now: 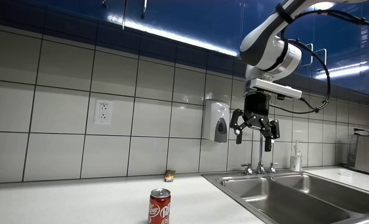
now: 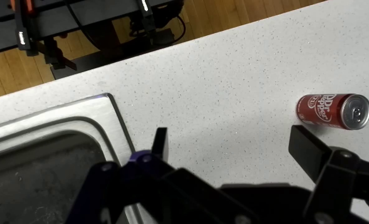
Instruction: Pick up the dr pepper can and put it in the sink
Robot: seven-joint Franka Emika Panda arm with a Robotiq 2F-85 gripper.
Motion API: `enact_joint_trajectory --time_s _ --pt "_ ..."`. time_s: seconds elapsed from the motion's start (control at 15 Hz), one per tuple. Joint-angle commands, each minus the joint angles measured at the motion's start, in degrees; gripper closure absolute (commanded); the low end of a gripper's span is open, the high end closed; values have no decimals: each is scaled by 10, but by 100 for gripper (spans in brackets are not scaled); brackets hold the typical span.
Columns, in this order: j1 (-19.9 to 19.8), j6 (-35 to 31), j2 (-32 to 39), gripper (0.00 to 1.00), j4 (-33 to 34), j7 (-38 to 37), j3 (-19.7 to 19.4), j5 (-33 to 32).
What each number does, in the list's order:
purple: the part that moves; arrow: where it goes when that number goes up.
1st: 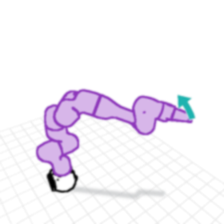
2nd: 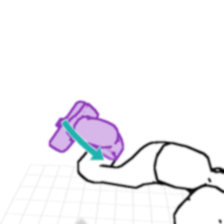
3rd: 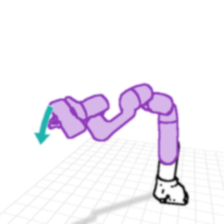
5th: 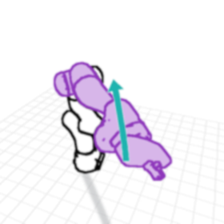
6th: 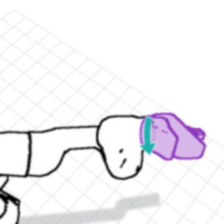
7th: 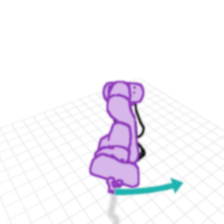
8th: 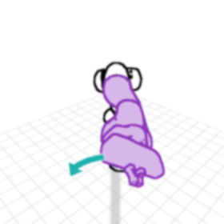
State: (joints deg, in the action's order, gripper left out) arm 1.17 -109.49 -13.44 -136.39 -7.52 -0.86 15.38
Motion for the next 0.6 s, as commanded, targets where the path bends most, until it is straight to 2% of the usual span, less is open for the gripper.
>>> enact_joint_trajectory --time_s 0.0,0.53 --pt "-4 -3 6 0 2 6 4 1" --pt "22 -41 101 0 49 101 14 28"
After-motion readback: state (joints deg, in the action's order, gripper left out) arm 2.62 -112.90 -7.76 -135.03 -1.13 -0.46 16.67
